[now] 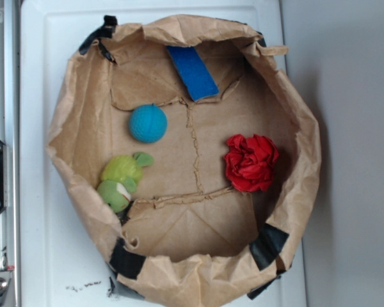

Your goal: Grab the green animal.

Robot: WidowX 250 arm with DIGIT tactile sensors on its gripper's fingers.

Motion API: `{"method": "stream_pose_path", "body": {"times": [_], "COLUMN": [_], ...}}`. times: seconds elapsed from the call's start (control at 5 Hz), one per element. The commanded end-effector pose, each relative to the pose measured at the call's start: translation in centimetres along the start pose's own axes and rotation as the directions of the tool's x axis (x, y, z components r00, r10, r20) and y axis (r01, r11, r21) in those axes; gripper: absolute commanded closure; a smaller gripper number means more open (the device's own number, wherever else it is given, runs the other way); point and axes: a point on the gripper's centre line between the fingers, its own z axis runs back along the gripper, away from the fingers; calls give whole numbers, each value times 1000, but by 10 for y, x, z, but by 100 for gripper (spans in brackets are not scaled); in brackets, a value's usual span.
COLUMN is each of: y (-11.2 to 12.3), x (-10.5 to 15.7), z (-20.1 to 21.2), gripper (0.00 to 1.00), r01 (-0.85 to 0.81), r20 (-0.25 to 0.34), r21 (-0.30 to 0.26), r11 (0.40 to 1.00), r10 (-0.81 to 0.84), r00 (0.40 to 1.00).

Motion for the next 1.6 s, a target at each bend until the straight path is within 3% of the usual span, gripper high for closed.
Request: {"method": "stream_pose_path", "body": {"times": [0.0, 0.2, 0.4, 0.6, 0.8, 1.0, 1.4], "y": [0, -11, -11, -3, 22, 37, 37], "x": [0, 19, 44, 83, 114, 117, 117], "z": [0, -18, -29, -39, -61, -86, -86], "gripper": [0, 0, 0, 0, 0, 0, 0], "r01": [0, -30, -57, -76, -87, -58, -58], "r20": [0, -25, -4, 50, 70, 47, 47], "r21": [0, 11, 9, 14, -5, 19, 19], "r11": [1000, 999, 998, 997, 996, 998, 998], "r10": [0, 31, 57, 75, 87, 57, 57], "r00": [1000, 999, 998, 996, 994, 997, 997]}}
